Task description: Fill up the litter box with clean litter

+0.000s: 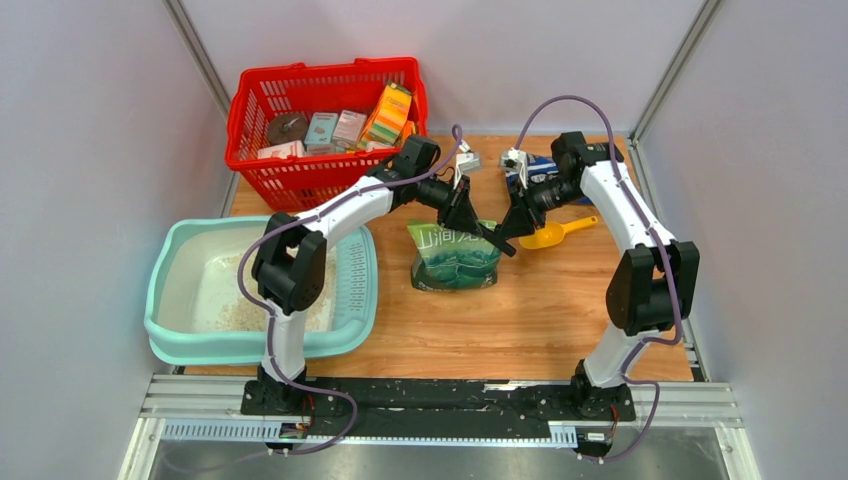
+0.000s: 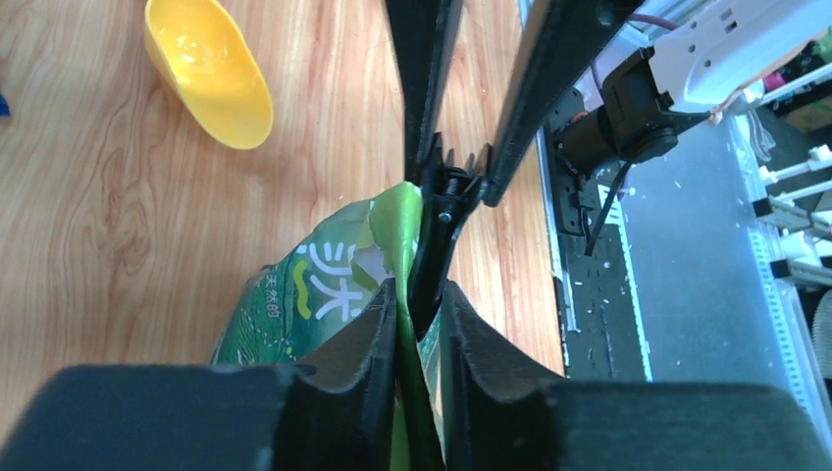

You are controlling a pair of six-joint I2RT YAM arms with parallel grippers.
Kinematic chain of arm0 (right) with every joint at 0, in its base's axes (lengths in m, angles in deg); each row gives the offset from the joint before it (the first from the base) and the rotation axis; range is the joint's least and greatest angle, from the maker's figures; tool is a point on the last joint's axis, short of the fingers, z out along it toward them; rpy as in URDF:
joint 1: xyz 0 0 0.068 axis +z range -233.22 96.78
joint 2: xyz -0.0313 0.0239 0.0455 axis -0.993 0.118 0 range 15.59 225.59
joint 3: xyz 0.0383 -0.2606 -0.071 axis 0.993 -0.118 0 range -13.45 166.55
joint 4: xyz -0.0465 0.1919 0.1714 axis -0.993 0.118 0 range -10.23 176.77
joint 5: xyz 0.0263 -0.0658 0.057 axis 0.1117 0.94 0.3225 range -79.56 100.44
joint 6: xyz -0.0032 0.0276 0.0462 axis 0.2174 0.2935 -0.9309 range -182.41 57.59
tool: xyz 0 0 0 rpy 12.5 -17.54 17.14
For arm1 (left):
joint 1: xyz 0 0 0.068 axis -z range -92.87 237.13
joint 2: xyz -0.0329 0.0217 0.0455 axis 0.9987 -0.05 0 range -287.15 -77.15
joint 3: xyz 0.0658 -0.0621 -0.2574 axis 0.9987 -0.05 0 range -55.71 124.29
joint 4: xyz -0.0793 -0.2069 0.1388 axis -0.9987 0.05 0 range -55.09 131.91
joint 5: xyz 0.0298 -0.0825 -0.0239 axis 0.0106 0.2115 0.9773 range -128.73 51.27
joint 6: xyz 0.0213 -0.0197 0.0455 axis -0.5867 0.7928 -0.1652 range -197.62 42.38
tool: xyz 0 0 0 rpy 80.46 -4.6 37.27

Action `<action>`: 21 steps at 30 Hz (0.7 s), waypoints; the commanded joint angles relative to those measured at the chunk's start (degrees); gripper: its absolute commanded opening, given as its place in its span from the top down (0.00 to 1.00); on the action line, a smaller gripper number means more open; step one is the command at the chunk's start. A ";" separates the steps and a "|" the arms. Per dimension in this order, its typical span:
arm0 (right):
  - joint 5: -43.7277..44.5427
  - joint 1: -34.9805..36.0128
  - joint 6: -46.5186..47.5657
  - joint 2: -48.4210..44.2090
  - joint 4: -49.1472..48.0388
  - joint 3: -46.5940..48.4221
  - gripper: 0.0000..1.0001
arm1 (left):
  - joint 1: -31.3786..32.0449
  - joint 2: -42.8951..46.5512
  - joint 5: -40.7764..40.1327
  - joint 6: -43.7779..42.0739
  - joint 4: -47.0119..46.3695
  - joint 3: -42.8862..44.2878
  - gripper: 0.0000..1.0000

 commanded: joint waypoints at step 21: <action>-0.34 -7.33 -24.92 -20.04 -43.11 -16.22 0.10 | 0.88 -0.68 2.89 0.26 -1.86 1.96 1.00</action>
